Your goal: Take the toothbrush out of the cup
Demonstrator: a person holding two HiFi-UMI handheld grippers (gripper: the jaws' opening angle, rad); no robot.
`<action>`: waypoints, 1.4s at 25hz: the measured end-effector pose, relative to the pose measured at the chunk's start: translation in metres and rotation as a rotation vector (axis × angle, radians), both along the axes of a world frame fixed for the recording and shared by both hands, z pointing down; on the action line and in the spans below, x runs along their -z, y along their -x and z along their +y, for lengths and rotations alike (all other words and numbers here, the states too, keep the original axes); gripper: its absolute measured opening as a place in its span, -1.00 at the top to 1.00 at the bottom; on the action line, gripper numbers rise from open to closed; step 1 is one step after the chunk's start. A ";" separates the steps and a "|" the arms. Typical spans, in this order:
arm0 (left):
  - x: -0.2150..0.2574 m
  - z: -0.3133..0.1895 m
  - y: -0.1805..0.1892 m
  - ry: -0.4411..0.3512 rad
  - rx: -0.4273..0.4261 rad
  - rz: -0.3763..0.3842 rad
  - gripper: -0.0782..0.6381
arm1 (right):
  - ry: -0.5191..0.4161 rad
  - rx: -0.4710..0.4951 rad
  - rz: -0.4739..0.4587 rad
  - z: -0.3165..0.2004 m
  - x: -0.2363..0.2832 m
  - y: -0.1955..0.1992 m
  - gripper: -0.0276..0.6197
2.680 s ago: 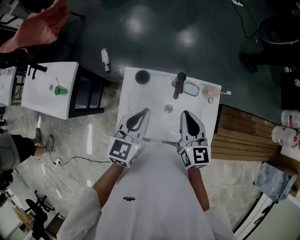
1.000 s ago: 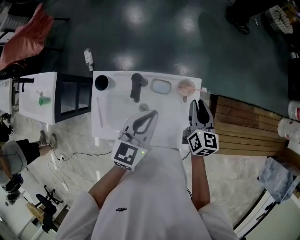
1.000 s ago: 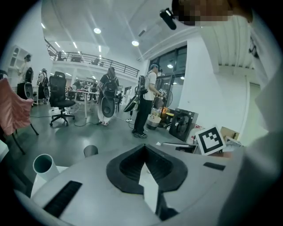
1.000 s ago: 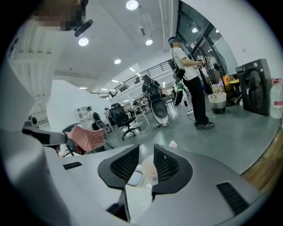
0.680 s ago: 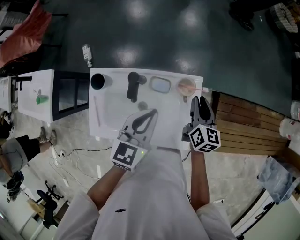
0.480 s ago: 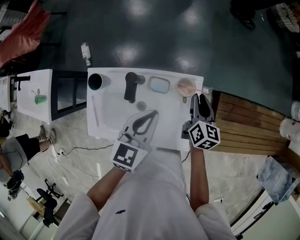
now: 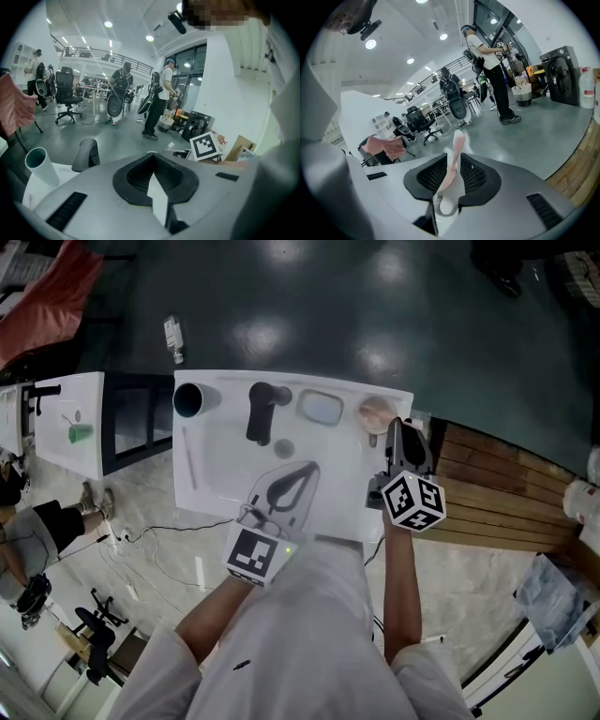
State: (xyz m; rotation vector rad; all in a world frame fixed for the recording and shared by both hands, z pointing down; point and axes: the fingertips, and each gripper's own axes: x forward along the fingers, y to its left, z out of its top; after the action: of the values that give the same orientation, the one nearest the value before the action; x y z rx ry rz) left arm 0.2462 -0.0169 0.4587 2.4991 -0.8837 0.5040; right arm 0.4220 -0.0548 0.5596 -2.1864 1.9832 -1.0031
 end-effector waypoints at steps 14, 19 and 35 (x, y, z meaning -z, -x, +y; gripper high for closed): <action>0.013 0.009 0.012 -0.020 -0.006 0.012 0.77 | -0.064 0.054 0.077 0.002 0.026 0.022 0.87; 0.019 0.013 0.023 -0.036 -0.020 0.019 0.77 | -0.100 0.050 0.136 0.006 0.048 0.027 0.87; 0.055 0.024 0.068 -0.116 -0.029 0.090 0.77 | -0.231 -0.012 0.214 0.055 0.137 0.055 0.87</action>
State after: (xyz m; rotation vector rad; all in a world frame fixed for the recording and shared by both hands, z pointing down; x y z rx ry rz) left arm 0.1787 0.0067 0.4035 2.6201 -0.8662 0.3557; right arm 0.3670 0.0003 0.4223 -2.2534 2.0461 -0.5246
